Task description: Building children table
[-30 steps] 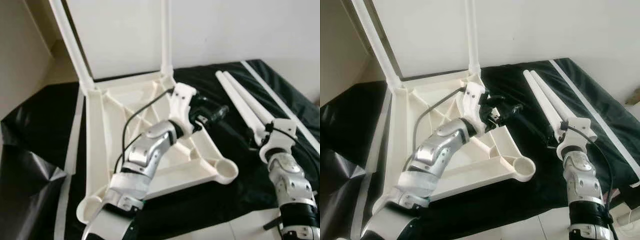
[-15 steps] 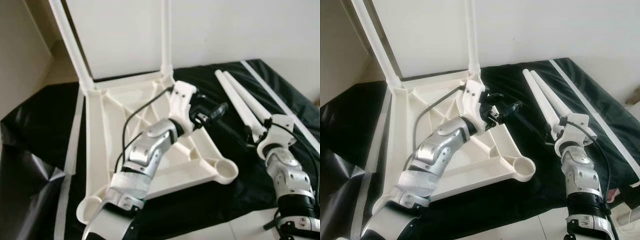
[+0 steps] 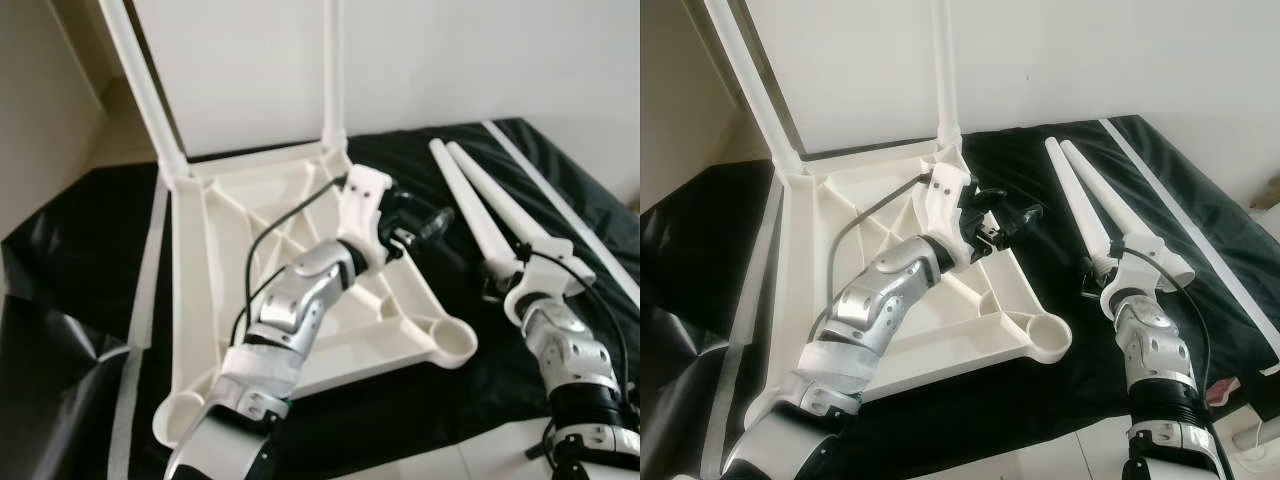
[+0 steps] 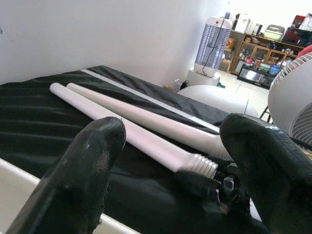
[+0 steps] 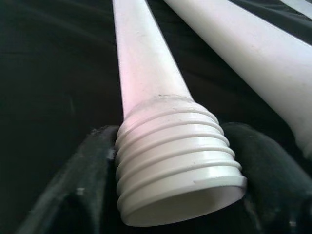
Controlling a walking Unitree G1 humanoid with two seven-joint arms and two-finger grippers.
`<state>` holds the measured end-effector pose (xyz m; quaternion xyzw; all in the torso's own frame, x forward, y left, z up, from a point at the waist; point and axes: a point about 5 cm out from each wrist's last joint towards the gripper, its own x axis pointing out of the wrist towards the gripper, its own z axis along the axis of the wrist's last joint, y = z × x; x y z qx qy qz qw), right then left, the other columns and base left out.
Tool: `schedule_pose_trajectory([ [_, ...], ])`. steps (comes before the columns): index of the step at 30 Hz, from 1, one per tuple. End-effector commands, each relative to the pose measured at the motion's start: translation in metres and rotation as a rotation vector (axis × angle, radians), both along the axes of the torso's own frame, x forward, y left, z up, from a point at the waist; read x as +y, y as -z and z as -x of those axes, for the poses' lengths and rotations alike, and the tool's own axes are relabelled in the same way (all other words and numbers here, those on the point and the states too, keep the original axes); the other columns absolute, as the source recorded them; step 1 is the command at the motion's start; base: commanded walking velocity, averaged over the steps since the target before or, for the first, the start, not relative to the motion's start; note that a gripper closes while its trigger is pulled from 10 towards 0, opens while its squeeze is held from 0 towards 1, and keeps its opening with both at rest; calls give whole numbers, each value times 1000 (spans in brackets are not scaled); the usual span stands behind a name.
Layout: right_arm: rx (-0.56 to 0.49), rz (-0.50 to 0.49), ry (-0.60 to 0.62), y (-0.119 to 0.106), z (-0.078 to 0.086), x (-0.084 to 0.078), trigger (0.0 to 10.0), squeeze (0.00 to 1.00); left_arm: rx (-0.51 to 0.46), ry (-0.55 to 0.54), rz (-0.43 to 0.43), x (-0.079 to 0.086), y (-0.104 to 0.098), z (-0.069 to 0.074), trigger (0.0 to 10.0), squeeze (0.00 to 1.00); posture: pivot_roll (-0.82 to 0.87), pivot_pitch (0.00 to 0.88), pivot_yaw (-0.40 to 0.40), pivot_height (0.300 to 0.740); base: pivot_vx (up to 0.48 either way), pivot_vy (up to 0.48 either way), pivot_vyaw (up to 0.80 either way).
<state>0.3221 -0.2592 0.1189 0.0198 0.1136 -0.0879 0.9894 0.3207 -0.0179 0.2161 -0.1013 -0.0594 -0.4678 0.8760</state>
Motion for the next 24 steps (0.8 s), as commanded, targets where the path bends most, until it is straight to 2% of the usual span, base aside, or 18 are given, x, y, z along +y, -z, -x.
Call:
schedule_pose_trajectory([
  [1,15,5,-31,1,2,7,1608,0,-25,64,75,-26,-19,9,10000,0,-128,0,-11,740,0,0,0],
  [5,10,7,-59,0,6,14,1608,0,-36,64,76,-26,-21,10,10000,0,-124,0,-14,740,0,0,0],
  [6,8,10,-70,0,8,17,3882,0,-42,62,72,-26,-21,10,10000,0,-124,0,-14,740,0,0,0],
  [8,10,20,-85,0,14,23,10000,0,-54,60,62,-27,-21,10,10000,0,-125,0,-13,740,0,0,0],
  [12,0,28,-133,2,30,34,10000,0,-58,65,57,-29,-21,11,10000,0,-129,0,-9,740,0,0,0],
  [16,-9,28,-133,0,40,37,10000,0,-63,70,53,-29,-21,13,10000,0,-131,10,-5,740,0,0,0],
  [21,-6,6,-100,-2,68,39,10000,0,-71,83,51,-31,-23,14,10000,0,-134,25,5,740,0,0,0],
  [22,-6,6,-100,-2,68,39,10000,0,-71,83,51,-31,-23,14,10000,0,-134,25,5,740,0,0,0],
  [23,21,-13,-114,0,82,43,10000,0,-74,86,49,-31,-24,15,10000,0,-139,31,9,740,0,0,0],
  [24,21,-13,-114,0,82,43,10000,0,-74,86,49,-31,-24,15,10000,0,-139,31,9,740,0,0,0],
])
